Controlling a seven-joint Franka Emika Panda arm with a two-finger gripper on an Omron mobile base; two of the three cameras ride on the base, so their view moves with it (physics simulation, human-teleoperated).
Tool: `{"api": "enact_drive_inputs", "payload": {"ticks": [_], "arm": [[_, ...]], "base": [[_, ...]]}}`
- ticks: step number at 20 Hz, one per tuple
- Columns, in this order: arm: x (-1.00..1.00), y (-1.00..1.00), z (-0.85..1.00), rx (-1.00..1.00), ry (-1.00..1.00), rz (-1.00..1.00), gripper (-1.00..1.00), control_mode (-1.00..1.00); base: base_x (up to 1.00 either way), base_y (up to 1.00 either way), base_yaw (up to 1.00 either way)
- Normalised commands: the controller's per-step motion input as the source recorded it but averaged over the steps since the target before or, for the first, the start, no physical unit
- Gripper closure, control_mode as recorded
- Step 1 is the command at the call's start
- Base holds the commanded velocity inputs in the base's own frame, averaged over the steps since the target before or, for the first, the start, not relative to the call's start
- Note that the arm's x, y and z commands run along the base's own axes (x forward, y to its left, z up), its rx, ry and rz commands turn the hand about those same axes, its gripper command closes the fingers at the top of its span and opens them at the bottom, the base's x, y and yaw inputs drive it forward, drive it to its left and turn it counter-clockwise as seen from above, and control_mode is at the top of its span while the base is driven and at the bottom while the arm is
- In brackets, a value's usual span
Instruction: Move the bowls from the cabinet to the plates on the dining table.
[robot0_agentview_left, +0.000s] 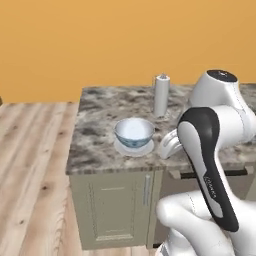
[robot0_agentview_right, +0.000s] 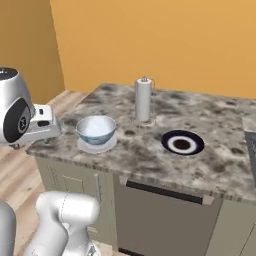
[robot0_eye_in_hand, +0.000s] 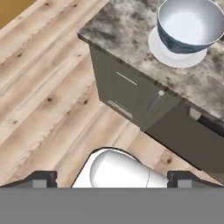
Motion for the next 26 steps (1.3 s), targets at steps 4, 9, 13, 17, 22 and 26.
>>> {"api": "enact_drive_inputs", "payload": {"ticks": [4, 9, 13, 17, 22, 26], "arm": [[0.0, 0.0, 0.0, 0.0, 0.0, 0.0, -1.0, 1.0], [0.0, 0.0, 0.0, 0.0, 0.0, 0.0, -1.0, 1.0], [0.0, 0.0, 0.0, 0.0, 0.0, 0.0, -1.0, 1.0], [0.0, 0.0, 0.0, 0.0, 0.0, 0.0, -1.0, 1.0], [0.0, 0.0, 0.0, 0.0, 0.0, 0.0, -1.0, 1.0], [0.0, 0.0, 0.0, 0.0, 0.0, 0.0, -1.0, 1.0]], "base": [[0.05, 0.0, 0.65], [0.0, 0.02, 0.72], [0.0, 0.0, 0.76], [0.0, 0.0, 0.74], [-0.04, 0.0, 0.7], [-0.09, -0.01, 0.63]]}}
